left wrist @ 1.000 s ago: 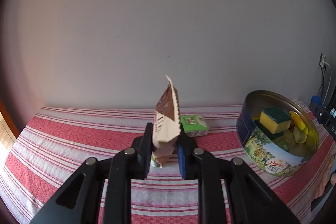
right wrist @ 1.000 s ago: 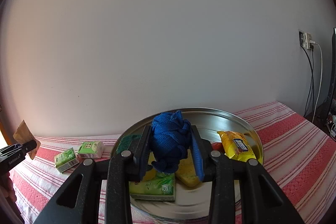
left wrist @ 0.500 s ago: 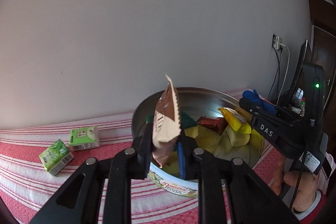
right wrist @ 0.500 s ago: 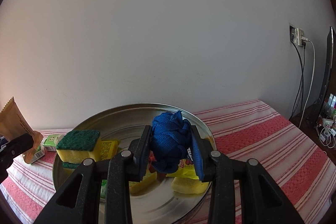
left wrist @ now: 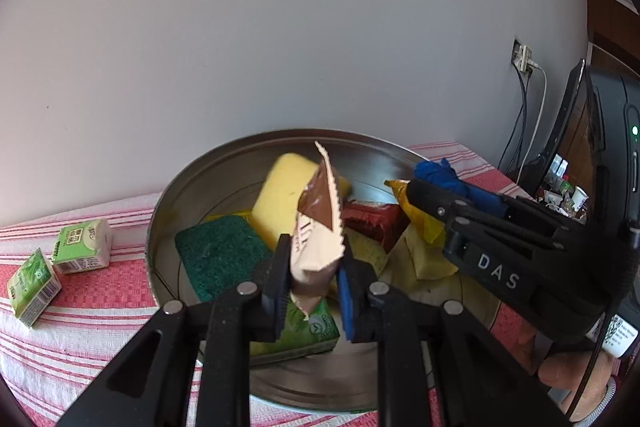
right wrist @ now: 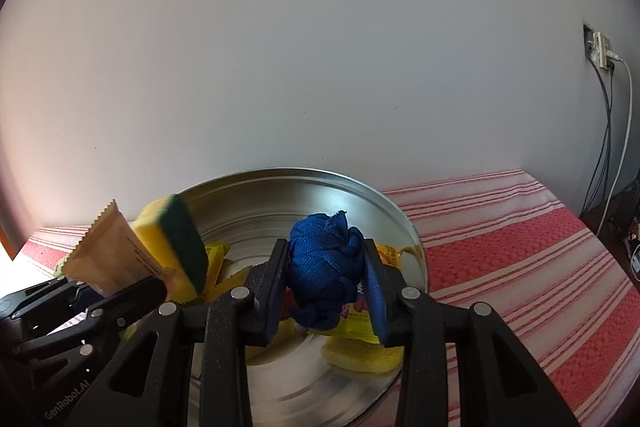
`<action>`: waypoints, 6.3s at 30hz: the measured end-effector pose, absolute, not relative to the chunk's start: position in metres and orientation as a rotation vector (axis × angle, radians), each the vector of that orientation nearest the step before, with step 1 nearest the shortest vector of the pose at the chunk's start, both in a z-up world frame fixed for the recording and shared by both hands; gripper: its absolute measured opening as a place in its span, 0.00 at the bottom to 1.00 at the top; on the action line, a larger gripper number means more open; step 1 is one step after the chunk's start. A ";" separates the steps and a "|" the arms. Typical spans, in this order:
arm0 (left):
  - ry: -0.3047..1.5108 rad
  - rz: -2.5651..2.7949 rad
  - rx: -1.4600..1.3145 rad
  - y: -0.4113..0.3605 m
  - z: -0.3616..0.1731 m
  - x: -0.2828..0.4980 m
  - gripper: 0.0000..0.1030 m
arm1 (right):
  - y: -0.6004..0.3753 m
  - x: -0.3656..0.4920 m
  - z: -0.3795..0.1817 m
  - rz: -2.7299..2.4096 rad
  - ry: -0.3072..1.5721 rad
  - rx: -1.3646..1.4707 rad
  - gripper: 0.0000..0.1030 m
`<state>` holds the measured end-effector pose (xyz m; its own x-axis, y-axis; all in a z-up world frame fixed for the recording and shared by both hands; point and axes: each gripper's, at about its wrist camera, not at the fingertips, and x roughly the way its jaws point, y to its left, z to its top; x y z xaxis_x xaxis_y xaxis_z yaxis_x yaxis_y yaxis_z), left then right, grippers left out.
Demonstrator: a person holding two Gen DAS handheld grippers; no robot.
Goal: Organize objects
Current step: 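Open both tools to drop the beige packet and blue scrubber into the tin, then withdraw both open tools from the tin toward the two green tissue packs, then grasp the large green tissue pack with the left tool while the right tool grasps the small green pack, then lift both green tissue packs and carry them over the tin with both tools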
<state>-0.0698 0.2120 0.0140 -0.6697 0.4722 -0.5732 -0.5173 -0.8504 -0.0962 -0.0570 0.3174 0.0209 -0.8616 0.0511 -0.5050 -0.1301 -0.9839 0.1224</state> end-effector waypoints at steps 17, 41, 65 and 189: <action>-0.137 2.675 -0.677 0.154 0.036 -0.061 0.99 | 0.306 -0.039 0.032 2.927 0.242 -0.615 0.91; -0.112 2.824 -0.662 0.091 0.017 -0.048 0.99 | 0.303 -0.033 0.029 2.915 0.233 -0.571 0.92; -0.007 2.956 -0.658 0.042 0.012 -0.033 0.99 | 0.339 0.013 0.040 2.666 0.404 -0.180 0.99; -0.070 2.862 -1.387 -0.027 -0.032 -0.236 0.51 | 0.019 -0.178 -0.007 2.835 -0.029 -1.173 0.68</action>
<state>-0.2357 -0.0268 -0.0319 -0.6192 -0.0166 -0.7850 0.0547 -0.9983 -0.0221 -0.1782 0.0194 -0.0070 -0.7055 0.0748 -0.7047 -0.0601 -0.9971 -0.0456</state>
